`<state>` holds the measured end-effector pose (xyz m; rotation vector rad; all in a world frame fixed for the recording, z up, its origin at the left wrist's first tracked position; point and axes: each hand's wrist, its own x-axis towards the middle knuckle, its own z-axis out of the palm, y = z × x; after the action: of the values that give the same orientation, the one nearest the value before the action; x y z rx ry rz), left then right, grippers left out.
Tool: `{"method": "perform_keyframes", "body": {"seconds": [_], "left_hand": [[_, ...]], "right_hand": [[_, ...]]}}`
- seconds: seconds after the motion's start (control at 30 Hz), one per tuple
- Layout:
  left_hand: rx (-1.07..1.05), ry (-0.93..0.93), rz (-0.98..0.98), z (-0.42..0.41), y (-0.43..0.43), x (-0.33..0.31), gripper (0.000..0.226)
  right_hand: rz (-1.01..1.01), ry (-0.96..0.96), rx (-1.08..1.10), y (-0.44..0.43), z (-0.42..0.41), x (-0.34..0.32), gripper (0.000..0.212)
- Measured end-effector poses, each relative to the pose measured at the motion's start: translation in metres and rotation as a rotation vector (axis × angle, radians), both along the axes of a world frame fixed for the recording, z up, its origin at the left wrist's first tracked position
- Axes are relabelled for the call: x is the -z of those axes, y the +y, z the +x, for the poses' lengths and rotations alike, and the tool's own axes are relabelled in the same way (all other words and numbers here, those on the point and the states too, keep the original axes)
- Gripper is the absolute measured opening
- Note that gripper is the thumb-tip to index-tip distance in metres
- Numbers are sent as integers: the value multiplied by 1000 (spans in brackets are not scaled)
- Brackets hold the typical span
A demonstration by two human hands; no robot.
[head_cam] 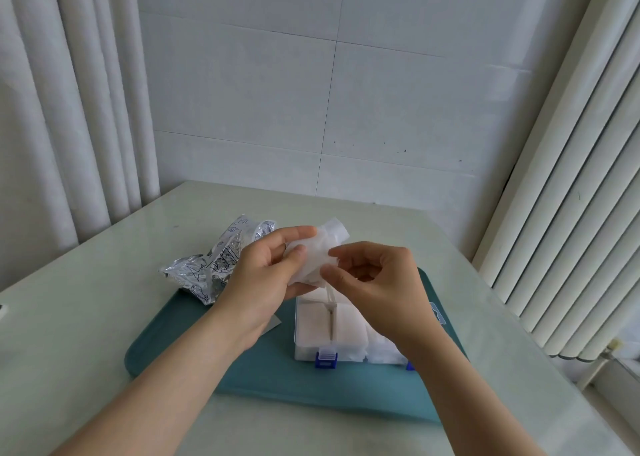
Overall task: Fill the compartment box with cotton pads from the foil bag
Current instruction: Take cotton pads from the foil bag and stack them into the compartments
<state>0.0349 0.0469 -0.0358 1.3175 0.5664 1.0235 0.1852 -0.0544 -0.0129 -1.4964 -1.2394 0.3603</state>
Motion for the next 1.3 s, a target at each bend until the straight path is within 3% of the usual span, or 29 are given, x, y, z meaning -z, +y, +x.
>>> {"method": "perform_keyframes", "body": {"seconds": [0.23, 0.4, 0.5, 0.57, 0.67, 0.77, 1.3], "left_hand": [[-8, -30, -15, 0, 0, -1, 29], [-45, -74, -47, 0, 0, -3, 27], [-68, -59, -37, 0, 0, -2, 29], [-57, -41, -24, 0, 0, -1, 29], [-7, -25, -16, 2, -3, -1, 32], [65, -65, -43, 3, -6, -1, 35], [111, -132, -91, 5, -11, -4, 32]], "right_hand": [[-57, 206, -64, -3, -2, -4, 9], [180, 314, -52, -6, 4, -13, 10], [188, 415, -167, -10, 6, -16, 5], [129, 345, -196, -8, 2, -13, 6], [52, 139, -103, -3, -5, -7, 11], [32, 53, -15, -1, -8, -3, 12], [55, 68, 130, 3, -12, 4, 14]]}}
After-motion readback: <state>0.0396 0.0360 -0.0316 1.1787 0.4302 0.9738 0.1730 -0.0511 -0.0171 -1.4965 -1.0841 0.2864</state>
